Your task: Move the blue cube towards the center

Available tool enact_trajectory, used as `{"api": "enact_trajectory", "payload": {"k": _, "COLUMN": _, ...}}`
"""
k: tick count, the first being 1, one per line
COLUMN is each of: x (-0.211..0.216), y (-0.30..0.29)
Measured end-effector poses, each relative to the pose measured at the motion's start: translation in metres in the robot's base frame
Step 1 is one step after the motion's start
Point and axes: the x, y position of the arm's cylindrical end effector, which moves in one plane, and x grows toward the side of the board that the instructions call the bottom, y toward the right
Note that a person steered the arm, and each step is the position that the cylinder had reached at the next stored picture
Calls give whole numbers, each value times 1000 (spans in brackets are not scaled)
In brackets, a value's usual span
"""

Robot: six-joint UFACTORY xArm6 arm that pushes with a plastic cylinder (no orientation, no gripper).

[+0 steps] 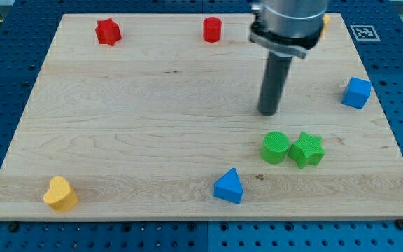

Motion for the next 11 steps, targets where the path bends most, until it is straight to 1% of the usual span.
{"api": "enact_trajectory", "payload": {"k": 1, "x": 0, "y": 21}}
{"api": "enact_trajectory", "payload": {"k": 3, "x": 6, "y": 32}}
{"api": "enact_trajectory", "payload": {"k": 4, "x": 7, "y": 71}}
{"api": "enact_trajectory", "payload": {"k": 6, "x": 52, "y": 167}}
{"api": "enact_trajectory", "payload": {"k": 7, "x": 52, "y": 214}}
{"api": "enact_trajectory", "payload": {"k": 8, "x": 24, "y": 224}}
{"api": "enact_trajectory", "payload": {"k": 9, "x": -26, "y": 207}}
{"api": "enact_trajectory", "payload": {"k": 10, "x": -50, "y": 192}}
{"api": "enact_trajectory", "payload": {"k": 11, "x": -37, "y": 157}}
